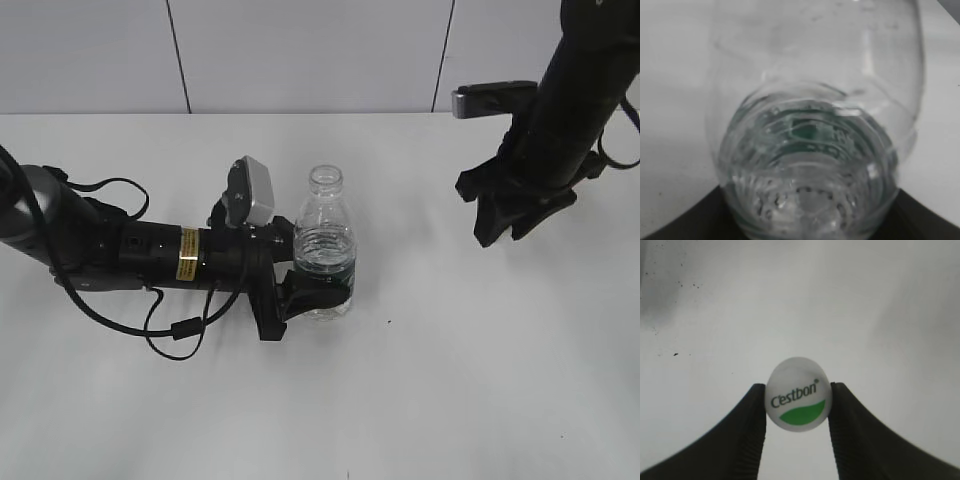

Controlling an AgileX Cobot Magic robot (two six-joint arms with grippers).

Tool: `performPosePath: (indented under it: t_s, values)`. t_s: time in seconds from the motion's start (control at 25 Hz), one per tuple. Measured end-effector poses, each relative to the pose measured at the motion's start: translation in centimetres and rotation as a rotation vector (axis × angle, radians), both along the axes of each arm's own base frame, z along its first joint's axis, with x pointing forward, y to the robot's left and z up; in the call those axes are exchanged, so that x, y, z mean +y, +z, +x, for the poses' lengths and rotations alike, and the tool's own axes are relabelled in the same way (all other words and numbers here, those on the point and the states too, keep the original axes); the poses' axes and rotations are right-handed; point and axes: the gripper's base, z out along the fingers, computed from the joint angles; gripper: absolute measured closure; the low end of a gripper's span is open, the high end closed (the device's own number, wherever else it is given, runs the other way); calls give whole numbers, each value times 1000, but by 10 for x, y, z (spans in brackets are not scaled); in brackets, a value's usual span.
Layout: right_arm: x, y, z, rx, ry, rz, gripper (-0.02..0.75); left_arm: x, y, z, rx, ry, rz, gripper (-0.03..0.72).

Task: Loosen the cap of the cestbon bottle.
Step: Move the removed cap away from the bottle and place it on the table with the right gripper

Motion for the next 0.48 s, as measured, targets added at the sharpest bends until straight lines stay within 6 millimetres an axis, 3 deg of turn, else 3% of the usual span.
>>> performPosePath:
  t_s: [0.28,0.48]
  values:
    - [0,-36,-12,-60,-87,63,440,1,1,5,10,62,-15,276]
    - [-2,-45,-10,-160,-64,68,440,1,3,9,18,112,-34,276]
